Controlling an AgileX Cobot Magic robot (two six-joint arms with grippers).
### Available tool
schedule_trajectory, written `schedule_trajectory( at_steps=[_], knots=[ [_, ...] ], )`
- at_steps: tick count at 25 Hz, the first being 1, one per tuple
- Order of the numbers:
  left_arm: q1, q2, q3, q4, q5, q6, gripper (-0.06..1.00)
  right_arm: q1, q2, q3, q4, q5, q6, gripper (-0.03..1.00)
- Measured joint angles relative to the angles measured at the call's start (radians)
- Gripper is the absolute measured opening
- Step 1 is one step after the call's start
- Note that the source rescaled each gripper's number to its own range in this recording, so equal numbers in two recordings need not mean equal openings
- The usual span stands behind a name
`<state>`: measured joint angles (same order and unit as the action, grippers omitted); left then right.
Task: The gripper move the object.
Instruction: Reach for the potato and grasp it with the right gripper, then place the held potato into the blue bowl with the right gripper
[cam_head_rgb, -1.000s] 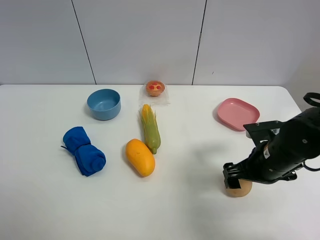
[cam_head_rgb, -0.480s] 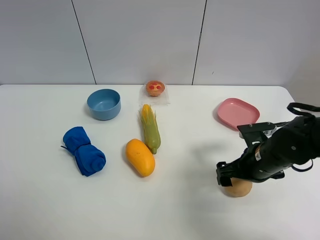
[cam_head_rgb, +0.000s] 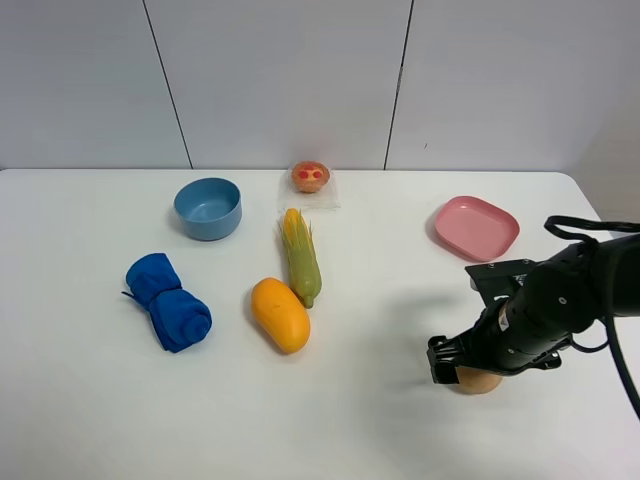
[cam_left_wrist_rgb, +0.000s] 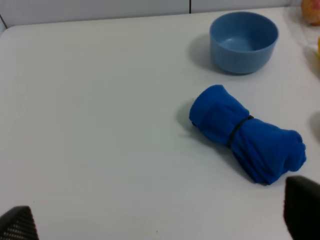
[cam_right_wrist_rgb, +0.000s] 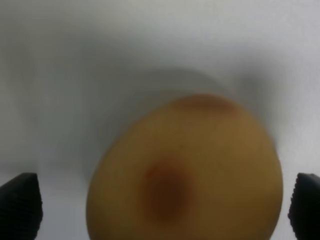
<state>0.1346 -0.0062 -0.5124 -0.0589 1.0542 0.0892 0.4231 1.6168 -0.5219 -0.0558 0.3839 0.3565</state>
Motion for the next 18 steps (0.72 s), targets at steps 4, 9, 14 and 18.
schedule_trajectory(
  at_steps=[4, 9, 14, 18],
  knots=[
    [0.000, 0.000, 0.000, 0.000, 0.000, 0.000, 1.00, 0.000, 0.000, 0.000, 0.005, 0.016, 0.000, 0.66],
    [0.000, 0.000, 0.000, 0.000, 0.000, 0.000, 1.00, 0.000, 0.000, 0.000, 0.021, 0.036, 0.000, 0.38],
    [0.000, 0.000, 0.000, 0.000, 0.000, -0.001, 1.00, 0.000, 0.000, 0.000, 0.035, 0.052, 0.003, 0.34],
    [0.000, 0.000, 0.000, 0.000, 0.000, -0.001, 1.00, 0.000, 0.000, 0.000, 0.036, 0.077, 0.003, 0.30]
  ],
)
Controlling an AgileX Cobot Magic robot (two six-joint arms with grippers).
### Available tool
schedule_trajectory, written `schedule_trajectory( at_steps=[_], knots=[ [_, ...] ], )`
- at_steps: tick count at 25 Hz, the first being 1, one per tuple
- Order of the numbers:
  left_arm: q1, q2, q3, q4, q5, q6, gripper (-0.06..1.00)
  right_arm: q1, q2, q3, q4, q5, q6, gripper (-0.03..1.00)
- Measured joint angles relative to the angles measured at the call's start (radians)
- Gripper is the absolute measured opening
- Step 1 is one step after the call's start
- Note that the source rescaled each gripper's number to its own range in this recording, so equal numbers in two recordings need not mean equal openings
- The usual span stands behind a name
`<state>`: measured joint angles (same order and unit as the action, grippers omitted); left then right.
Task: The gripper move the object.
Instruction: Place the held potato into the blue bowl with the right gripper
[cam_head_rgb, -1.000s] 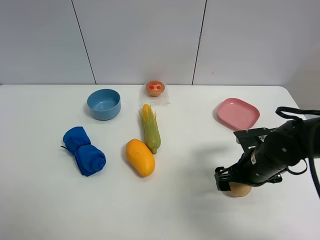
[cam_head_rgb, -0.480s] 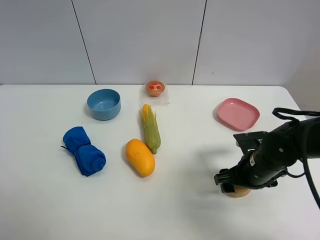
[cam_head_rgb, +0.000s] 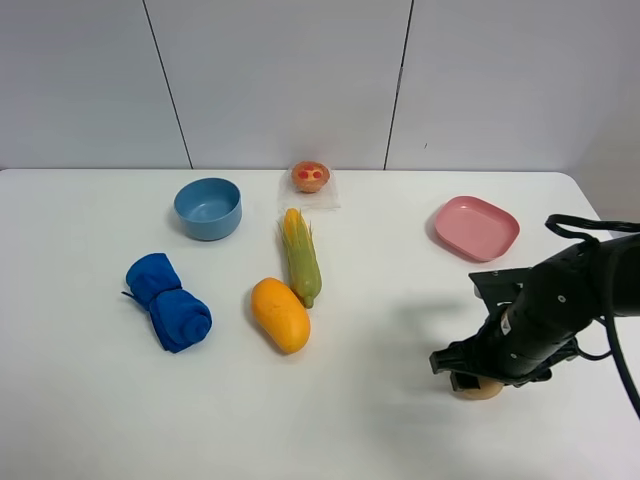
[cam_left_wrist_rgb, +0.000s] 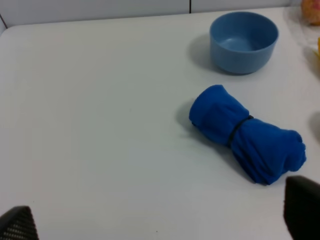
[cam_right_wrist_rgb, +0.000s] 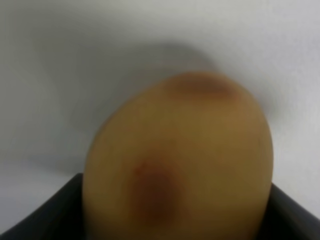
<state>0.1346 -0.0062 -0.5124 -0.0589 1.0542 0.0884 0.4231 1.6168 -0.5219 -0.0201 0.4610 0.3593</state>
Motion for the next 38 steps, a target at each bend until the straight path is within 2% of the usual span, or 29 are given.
schedule_trajectory(
  at_steps=[4, 8, 13, 17, 21, 28, 33, 38],
  knots=[
    [0.000, 0.000, 0.000, 0.000, 0.000, 0.000, 1.00, 0.000, 0.000, 0.000, 0.000, 0.004, 0.000, 0.11],
    [0.000, 0.000, 0.000, 0.000, 0.000, 0.001, 1.00, 0.000, -0.002, 0.000, 0.000, 0.007, 0.000, 0.02],
    [0.000, 0.000, 0.000, 0.000, 0.000, 0.001, 1.00, 0.000, -0.105, 0.000, 0.005, 0.031, 0.000, 0.01],
    [0.000, 0.000, 0.000, 0.000, 0.000, 0.000, 1.00, 0.000, -0.242, -0.044, 0.010, 0.121, 0.000, 0.01],
    [0.000, 0.000, 0.000, 0.000, 0.000, 0.000, 1.00, 0.000, -0.367, -0.136, 0.011, 0.218, 0.000, 0.01],
    [0.000, 0.000, 0.000, 0.000, 0.000, 0.000, 1.00, 0.000, -0.453, -0.305, 0.020, 0.282, -0.019, 0.01],
    [0.000, 0.000, 0.000, 0.000, 0.000, 0.001, 1.00, 0.001, -0.453, -0.351, 0.054, 0.286, -0.178, 0.00],
    [0.000, 0.000, 0.000, 0.000, 0.000, 0.001, 1.00, 0.001, -0.437, -0.402, 0.144, 0.205, -0.341, 0.00]
  ],
)
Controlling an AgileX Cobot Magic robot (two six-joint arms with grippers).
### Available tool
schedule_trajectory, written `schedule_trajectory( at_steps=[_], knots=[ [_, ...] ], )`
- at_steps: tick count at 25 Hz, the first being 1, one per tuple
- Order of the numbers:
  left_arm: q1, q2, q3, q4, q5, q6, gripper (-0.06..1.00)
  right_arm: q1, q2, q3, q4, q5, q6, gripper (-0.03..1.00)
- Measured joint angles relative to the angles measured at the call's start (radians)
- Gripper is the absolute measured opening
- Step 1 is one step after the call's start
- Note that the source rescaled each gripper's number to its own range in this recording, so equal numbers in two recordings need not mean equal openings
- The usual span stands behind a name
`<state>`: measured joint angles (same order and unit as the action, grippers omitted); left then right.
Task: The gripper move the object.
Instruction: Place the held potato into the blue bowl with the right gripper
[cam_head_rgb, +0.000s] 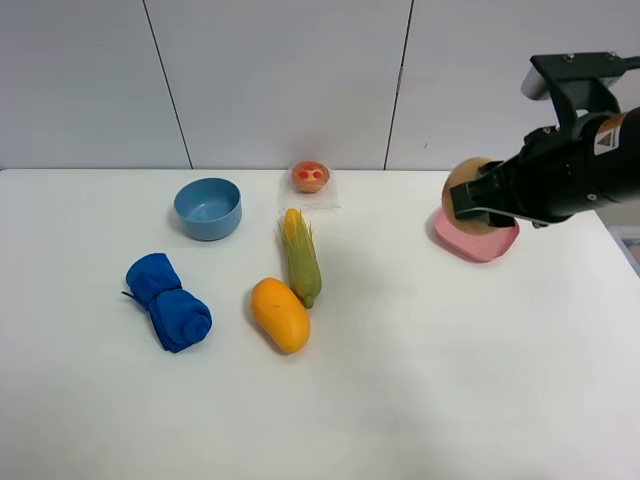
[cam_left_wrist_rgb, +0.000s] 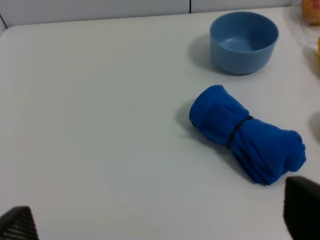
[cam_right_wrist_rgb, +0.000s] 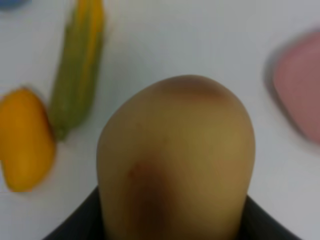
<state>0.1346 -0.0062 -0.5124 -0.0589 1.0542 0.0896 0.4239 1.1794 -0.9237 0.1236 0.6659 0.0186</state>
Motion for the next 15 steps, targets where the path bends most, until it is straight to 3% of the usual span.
schedule_trajectory(
  at_steps=[7, 15],
  knots=[
    [0.000, 0.000, 0.000, 0.000, 0.000, -0.001, 1.00, 0.050, 0.226, -0.194, 0.040, -0.015, -0.146, 0.00],
    [0.000, 0.000, 0.000, 0.000, 0.000, -0.001, 1.00, 0.190, 0.667, -0.694, 0.040, 0.019, -0.201, 0.00]
  ],
)
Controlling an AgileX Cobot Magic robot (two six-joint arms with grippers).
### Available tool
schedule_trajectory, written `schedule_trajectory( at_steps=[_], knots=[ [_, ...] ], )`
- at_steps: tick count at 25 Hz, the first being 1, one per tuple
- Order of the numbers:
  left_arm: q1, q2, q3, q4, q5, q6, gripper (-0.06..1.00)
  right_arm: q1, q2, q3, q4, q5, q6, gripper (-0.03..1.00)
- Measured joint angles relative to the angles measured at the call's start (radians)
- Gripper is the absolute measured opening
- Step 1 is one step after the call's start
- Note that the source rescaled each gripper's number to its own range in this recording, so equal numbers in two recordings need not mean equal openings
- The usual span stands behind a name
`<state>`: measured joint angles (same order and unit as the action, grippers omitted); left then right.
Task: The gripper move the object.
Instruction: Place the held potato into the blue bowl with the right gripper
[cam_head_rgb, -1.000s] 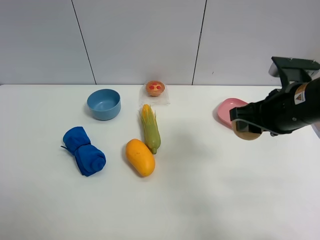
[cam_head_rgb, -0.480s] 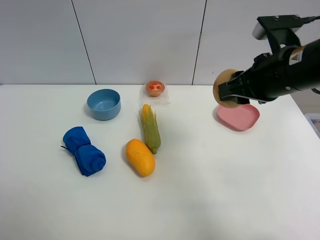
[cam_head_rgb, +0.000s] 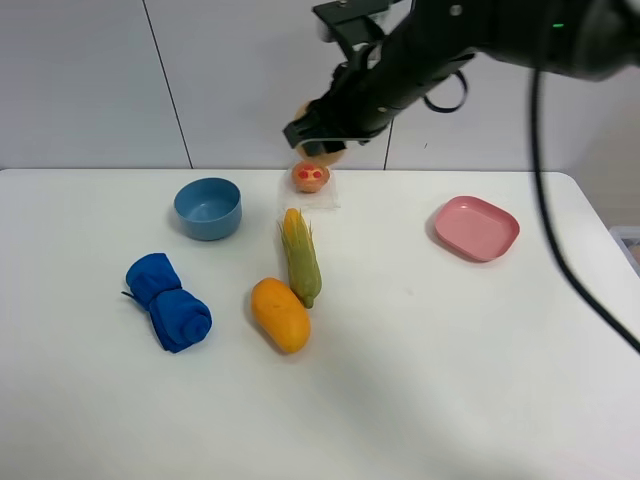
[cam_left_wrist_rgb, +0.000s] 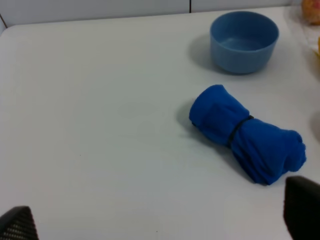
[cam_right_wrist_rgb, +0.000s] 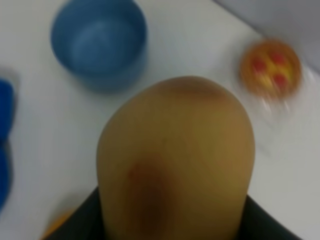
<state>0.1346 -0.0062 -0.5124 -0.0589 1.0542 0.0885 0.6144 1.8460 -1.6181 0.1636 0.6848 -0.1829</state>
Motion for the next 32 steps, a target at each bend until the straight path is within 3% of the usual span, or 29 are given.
schedule_trajectory(
  at_steps=[6, 11, 22, 32],
  knots=[
    [0.000, 0.000, 0.000, 0.000, 0.000, 0.001, 1.00, 0.074, 0.340, -0.451, 0.004, 0.037, -0.002, 0.00],
    [0.000, 0.000, 0.000, 0.000, 0.000, 0.001, 1.00, 0.103, 0.542, -0.663, 0.008, 0.018, -0.004, 0.00],
    [0.000, 0.000, 0.000, 0.000, 0.000, 0.000, 1.00, 0.104, 0.711, -0.702, 0.055, -0.188, -0.004, 0.00],
    [0.000, 0.000, 0.000, 0.000, 0.000, 0.001, 1.00, 0.108, 0.776, -0.704, 0.071, -0.244, -0.005, 0.00]
  ],
)
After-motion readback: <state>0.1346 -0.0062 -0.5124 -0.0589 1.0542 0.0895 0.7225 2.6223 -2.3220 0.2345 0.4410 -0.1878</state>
